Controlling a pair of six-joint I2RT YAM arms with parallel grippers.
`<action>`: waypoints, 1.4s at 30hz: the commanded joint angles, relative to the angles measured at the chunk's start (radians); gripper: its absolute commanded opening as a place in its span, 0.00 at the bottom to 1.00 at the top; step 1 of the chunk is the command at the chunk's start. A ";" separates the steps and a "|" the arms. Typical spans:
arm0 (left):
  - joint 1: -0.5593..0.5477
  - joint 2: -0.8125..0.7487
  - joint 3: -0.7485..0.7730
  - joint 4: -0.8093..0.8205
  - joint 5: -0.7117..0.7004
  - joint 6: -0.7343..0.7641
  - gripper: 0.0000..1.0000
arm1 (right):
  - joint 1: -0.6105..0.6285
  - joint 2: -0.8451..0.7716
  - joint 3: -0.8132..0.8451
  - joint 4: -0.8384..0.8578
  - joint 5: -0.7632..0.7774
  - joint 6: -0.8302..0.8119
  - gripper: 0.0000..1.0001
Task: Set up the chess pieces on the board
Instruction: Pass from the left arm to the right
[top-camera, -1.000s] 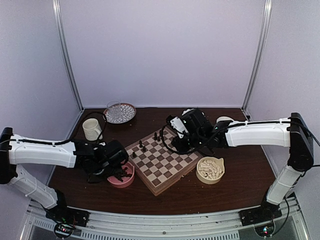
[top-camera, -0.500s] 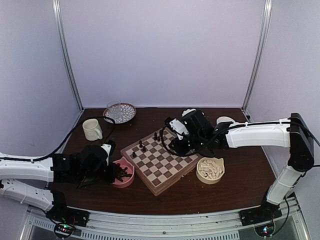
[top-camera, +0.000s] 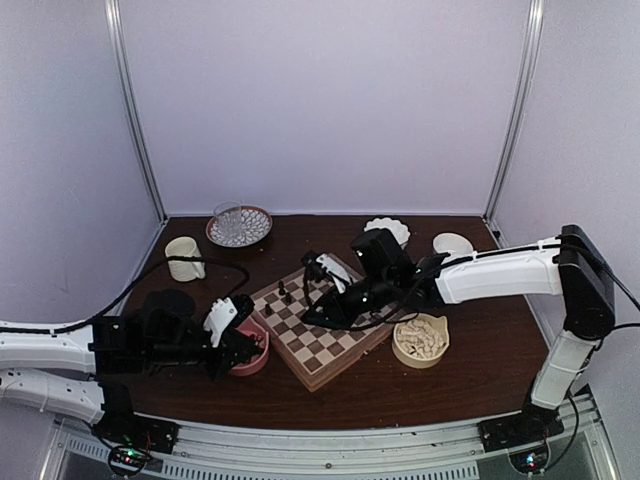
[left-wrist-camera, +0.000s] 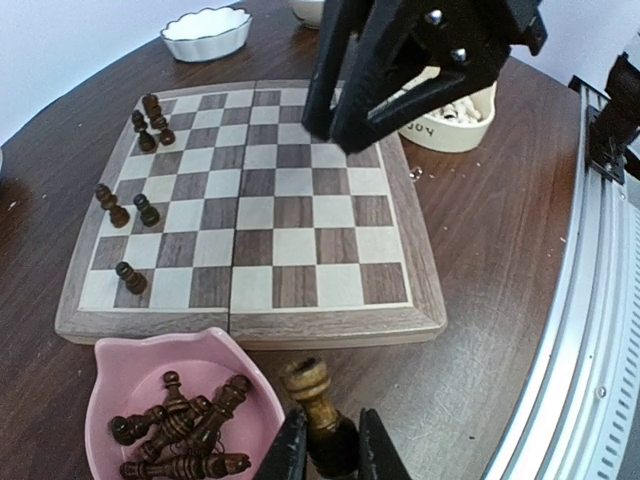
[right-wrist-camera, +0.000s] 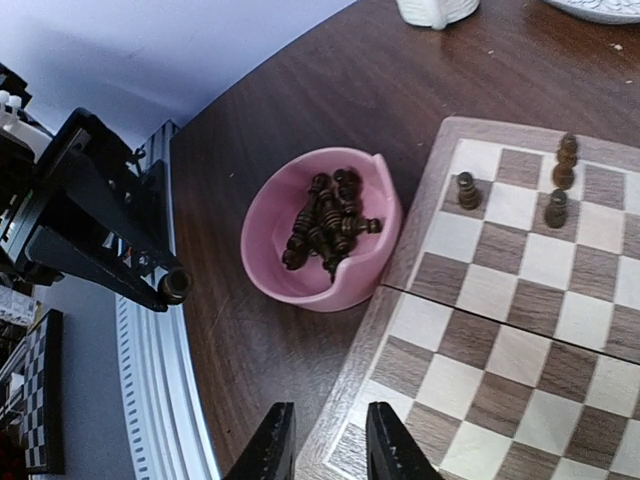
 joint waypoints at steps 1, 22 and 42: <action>0.003 0.021 -0.016 0.099 0.076 0.107 0.04 | 0.038 0.053 0.052 0.041 -0.123 0.036 0.29; -0.003 0.141 0.002 0.168 0.164 0.155 0.04 | 0.096 0.184 0.133 0.058 -0.203 0.105 0.44; -0.005 0.146 0.010 0.168 0.155 0.160 0.04 | 0.102 0.241 0.149 0.137 -0.303 0.179 0.32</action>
